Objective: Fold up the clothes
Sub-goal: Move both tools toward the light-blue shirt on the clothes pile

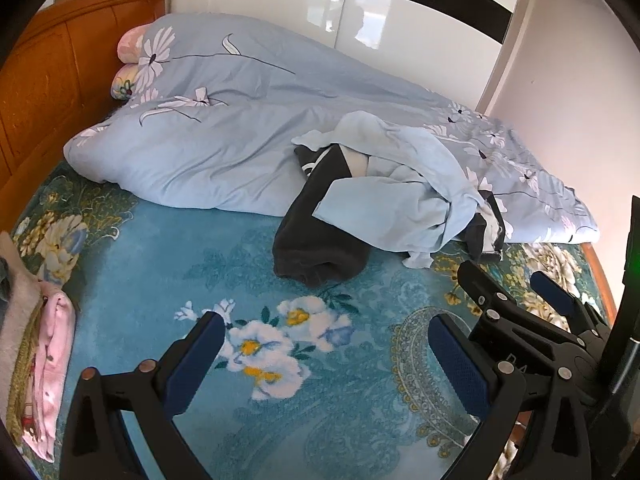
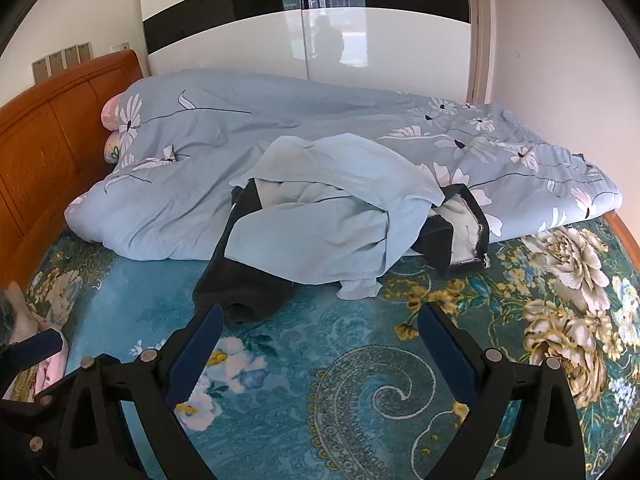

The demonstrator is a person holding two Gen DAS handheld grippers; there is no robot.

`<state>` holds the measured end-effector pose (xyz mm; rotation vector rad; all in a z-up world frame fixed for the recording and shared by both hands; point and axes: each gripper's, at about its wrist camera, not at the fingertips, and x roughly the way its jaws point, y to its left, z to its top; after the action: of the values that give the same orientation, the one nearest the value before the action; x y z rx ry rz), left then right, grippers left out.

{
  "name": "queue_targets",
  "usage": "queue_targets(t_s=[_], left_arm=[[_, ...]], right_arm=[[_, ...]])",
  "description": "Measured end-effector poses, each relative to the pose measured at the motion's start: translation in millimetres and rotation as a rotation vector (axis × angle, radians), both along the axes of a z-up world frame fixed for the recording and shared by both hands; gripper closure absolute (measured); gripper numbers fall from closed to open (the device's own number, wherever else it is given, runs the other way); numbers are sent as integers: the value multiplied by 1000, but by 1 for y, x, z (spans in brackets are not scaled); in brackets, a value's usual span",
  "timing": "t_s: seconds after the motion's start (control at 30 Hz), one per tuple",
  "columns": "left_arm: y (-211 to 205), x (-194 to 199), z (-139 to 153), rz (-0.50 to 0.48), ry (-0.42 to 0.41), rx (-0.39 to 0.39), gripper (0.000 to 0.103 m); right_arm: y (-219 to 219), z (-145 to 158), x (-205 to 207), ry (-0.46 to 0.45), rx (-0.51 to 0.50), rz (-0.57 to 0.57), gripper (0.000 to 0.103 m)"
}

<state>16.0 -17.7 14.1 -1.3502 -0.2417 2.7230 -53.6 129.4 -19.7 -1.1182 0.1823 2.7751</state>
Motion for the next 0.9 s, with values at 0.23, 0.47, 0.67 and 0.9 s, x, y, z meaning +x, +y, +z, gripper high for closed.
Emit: queue_targets(t_s=[0.23,0.47,0.67,0.9], left_arm=[[2,-3,-3,-19,3,31,0],[3,-11,-13,-34,-6,63,0],[2,-25,-25,-31,-18,74,0],[-2,-42,-41,-26,-40,93,0]], right_arm=[[1,3,1,-11,23,-19,5],[1,2,-3,-25,80,-21,5],[0,-7,-17,-43,97,-12,5],[2,-22,-36,-75,105,-15,5]])
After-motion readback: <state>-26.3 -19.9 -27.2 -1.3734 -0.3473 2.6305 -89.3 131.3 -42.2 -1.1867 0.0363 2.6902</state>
